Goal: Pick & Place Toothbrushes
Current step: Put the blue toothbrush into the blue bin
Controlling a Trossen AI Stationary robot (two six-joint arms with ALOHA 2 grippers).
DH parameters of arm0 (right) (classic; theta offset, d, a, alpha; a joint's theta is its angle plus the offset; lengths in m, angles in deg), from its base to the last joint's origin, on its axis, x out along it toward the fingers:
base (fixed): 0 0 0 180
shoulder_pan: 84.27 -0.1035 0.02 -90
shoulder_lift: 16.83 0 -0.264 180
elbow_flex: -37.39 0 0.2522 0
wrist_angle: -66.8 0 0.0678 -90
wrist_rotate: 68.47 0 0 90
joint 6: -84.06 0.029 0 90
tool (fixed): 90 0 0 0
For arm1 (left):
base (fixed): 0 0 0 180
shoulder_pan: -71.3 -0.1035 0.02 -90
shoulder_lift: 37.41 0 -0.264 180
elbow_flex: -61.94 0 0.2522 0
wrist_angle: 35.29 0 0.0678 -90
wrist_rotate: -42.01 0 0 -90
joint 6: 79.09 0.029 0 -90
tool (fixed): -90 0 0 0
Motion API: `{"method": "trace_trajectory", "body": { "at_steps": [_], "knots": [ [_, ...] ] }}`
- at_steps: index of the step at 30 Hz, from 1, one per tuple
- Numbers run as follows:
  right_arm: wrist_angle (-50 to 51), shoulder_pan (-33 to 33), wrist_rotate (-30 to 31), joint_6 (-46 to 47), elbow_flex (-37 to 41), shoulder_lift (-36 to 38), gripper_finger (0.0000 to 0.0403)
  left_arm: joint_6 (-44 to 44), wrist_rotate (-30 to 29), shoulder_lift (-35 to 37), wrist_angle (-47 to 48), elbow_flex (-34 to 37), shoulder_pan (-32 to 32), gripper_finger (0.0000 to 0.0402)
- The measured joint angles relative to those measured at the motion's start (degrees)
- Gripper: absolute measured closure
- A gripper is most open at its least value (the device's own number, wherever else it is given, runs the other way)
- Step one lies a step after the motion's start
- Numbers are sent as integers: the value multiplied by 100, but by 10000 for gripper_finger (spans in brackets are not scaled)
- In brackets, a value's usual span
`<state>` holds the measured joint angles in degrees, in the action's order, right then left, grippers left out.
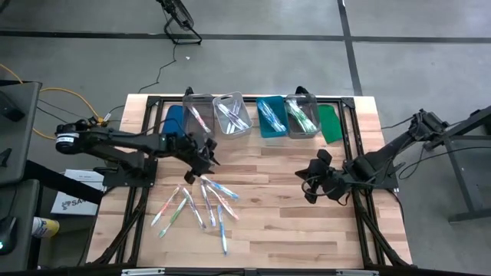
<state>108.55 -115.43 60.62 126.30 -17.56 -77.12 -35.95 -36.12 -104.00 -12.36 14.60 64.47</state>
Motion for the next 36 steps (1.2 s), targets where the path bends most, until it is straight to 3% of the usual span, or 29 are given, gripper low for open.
{"method": "trace_trajectory", "body": {
  "at_steps": [4, 11, 21, 36],
  "knots": [
    [2, 0, 0, 2, 0, 0, 401, -4, -336, 0, 0, 0, 364, 223],
    [0, 2, -2, 22, 0, -2, 401, -432, -411, -247, 73, 4, 617, 223],
    [-35, 2, -2, 17, 0, -2, 401, -638, -216, -993, 165, -138, 611, 223],
    [6, 2, -4, 2, 0, -2, 401, -881, -207, -1287, 536, -133, 611, 222]
  ]
}}
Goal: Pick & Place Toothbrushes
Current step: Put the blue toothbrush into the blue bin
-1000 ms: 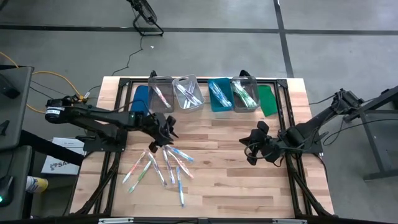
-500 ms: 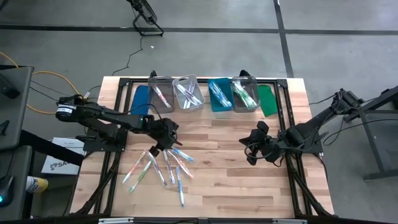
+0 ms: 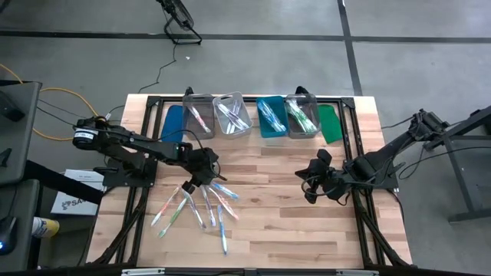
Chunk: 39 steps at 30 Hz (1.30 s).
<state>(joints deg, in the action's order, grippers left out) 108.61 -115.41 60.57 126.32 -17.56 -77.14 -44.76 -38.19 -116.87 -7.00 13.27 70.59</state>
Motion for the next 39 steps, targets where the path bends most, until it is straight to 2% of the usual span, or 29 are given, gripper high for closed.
{"method": "trace_trajectory", "body": {
  "at_steps": [10, 18, 23, 31, 35, 39],
  "knots": [
    [-2, 0, 0, 10, 0, 0, 401, 4, -262, 0, 255, 0, 0, 222],
    [-6, 0, -24, 20, 0, 0, 401, 2, -238, -299, 218, -13, -2, 227],
    [-4, 0, -24, 19, 0, 0, 401, 4, -236, -286, 236, -8, 1, 270],
    [-4, 0, -24, 20, 0, 0, 401, 192, -249, -273, 167, -2, 4, 385],
    [-7, 0, -24, 20, 0, 0, 401, 292, -298, -281, 188, -42, 4, 383],
    [-7, 0, -24, 20, 0, 0, 401, 491, -584, -293, 219, -282, -8, 381]
  ]
}}
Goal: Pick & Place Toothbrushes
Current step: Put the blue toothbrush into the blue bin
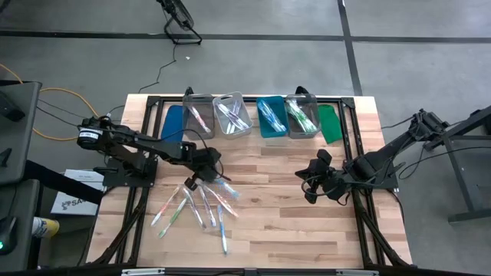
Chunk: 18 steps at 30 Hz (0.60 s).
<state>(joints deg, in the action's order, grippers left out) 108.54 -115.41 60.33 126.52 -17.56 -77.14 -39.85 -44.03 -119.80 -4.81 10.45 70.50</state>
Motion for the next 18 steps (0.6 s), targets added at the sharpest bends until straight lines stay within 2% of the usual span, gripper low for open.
{"method": "trace_trajectory", "body": {
  "at_steps": [4, 9, 14, 18],
  "knots": [
    [-1, 0, 14, 0, 0, 0, 401, 333, -162, 2, 31, -348, 6, 394],
    [-25, 0, 30, 0, 0, -77, 401, 688, -507, 4, -47, -758, 4, 387],
    [-94, 19, 37, -3, 0, -415, 401, 953, -928, 4, -45, -1083, 6, 392],
    [-572, 178, 154, -189, 0, -724, 401, 1151, -1245, 7, -125, -1294, 6, 393]
  ]
}}
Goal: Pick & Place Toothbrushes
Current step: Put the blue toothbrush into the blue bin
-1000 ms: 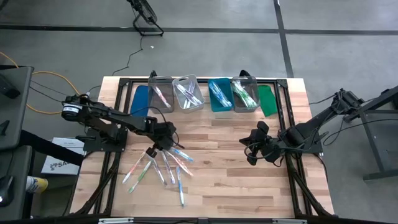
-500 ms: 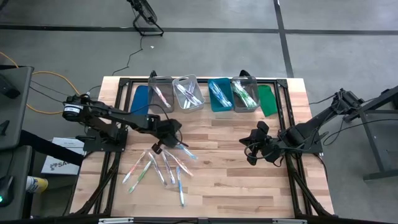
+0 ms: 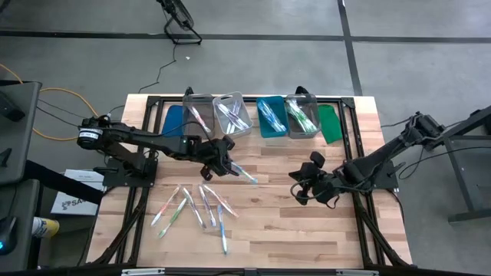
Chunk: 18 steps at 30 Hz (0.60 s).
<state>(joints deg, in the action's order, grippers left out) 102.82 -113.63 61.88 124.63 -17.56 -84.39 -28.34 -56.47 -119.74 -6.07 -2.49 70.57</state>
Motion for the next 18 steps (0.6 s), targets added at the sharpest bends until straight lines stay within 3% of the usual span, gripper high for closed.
{"method": "trace_trajectory", "body": {
  "at_steps": [6, 13, 18],
  "knots": [
    [-809, 375, -519, -796, -2, -142, 372, 301, -502, 0, -252, -148, 0, 394],
    [-1638, 787, -587, -2140, -2, -216, 280, 530, -1192, -41, -591, -148, 0, 394],
    [-2635, 1084, -500, -3469, -4, -807, 235, 705, -1823, -159, -1043, -156, 0, 394]
  ]
}}
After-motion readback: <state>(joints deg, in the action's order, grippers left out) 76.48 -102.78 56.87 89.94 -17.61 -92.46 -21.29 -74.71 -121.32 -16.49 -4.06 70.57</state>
